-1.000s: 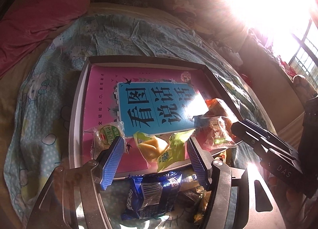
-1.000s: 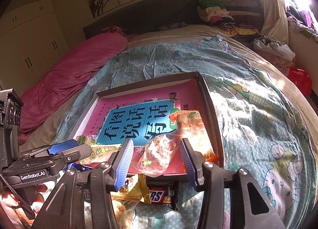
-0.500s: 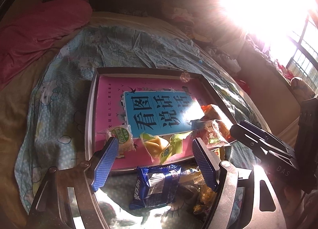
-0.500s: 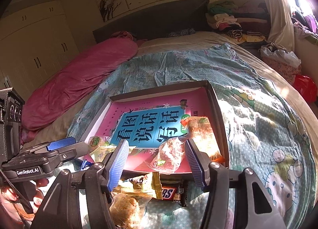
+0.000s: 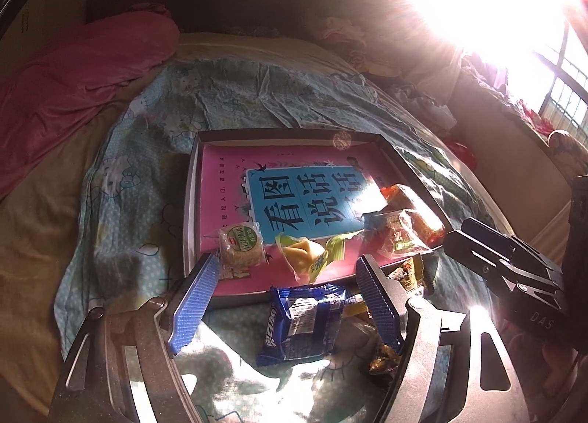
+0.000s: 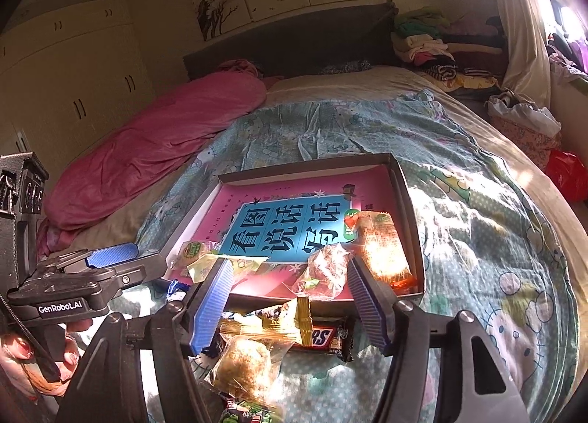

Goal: Organize snacks
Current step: 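Withdraw both grippers from the box toward the remaining snacks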

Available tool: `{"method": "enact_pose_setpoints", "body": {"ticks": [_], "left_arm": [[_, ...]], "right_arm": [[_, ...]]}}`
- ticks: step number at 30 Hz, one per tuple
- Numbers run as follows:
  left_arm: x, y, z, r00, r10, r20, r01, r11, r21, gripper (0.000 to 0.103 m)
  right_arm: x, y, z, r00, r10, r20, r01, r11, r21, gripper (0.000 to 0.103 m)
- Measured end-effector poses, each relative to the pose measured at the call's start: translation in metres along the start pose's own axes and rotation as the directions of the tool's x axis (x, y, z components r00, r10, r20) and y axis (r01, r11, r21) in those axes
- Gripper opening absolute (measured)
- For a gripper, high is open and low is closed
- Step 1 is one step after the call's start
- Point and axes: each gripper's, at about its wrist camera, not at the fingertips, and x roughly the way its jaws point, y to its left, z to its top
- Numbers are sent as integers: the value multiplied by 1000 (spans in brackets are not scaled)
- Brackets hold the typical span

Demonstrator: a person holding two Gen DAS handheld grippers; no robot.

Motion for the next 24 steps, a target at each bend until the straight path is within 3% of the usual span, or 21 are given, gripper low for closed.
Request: {"method": "enact_pose_setpoints", "body": {"ticks": [24], "left_arm": [[-10, -21, -35, 995, -48, -87, 49, 999, 9, 78]], "right_arm": [[-14, 3, -17, 999, 11, -35, -12, 1000, -11, 68]]}}
